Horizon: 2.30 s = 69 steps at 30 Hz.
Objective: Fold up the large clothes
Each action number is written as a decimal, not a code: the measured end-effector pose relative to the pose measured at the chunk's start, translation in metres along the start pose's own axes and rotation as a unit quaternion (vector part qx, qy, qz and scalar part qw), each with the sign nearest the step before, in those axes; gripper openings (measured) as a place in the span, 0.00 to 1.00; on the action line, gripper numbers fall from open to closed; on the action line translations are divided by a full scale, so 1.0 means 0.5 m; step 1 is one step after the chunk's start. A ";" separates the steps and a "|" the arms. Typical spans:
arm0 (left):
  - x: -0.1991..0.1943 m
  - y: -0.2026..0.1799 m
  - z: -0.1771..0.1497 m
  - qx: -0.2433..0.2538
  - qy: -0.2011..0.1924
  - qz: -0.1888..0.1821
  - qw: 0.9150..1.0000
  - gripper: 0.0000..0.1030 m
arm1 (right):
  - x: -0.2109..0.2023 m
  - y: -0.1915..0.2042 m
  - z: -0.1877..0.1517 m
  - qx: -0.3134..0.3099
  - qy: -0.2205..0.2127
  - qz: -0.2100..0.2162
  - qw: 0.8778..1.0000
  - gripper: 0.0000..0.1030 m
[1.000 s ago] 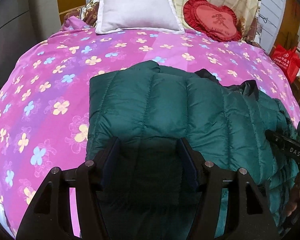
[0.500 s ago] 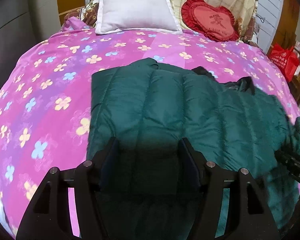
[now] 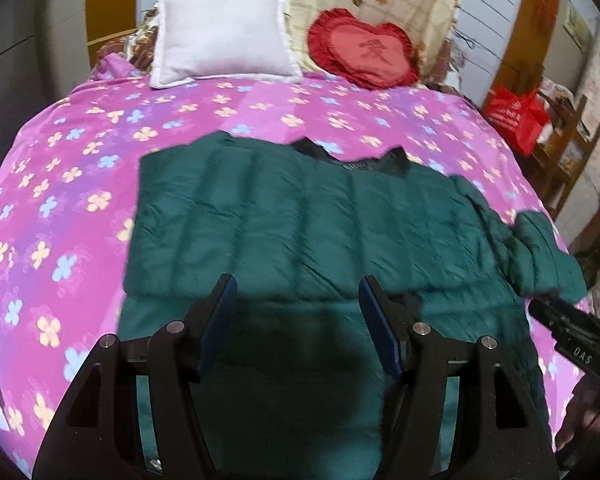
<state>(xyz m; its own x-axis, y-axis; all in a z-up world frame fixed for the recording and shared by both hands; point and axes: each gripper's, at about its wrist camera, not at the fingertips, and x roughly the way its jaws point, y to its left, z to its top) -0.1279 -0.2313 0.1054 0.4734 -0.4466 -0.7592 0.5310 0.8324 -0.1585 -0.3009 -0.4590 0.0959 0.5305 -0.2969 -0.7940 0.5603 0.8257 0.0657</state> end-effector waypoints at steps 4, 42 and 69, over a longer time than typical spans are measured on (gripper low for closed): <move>-0.001 -0.035 -0.019 0.006 0.008 -0.006 1.000 0.61 | -0.028 -0.036 -0.017 0.001 -0.011 -0.015 1.000 0.62; 0.038 -0.204 -0.071 0.040 0.021 0.004 0.999 0.61 | -0.021 -0.128 -0.037 0.031 0.005 -0.007 0.999 0.65; 0.026 -0.115 -0.095 -0.030 0.012 0.012 0.999 0.61 | -0.016 -0.136 -0.031 0.028 -0.009 -0.033 0.999 0.67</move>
<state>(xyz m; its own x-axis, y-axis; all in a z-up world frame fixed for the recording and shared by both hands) -0.1855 -0.2692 0.0747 0.4678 -0.4185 -0.7785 0.4769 0.8611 -0.1763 -0.3530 -0.5053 0.0886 0.5015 -0.3585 -0.7874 0.6294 0.7756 0.0477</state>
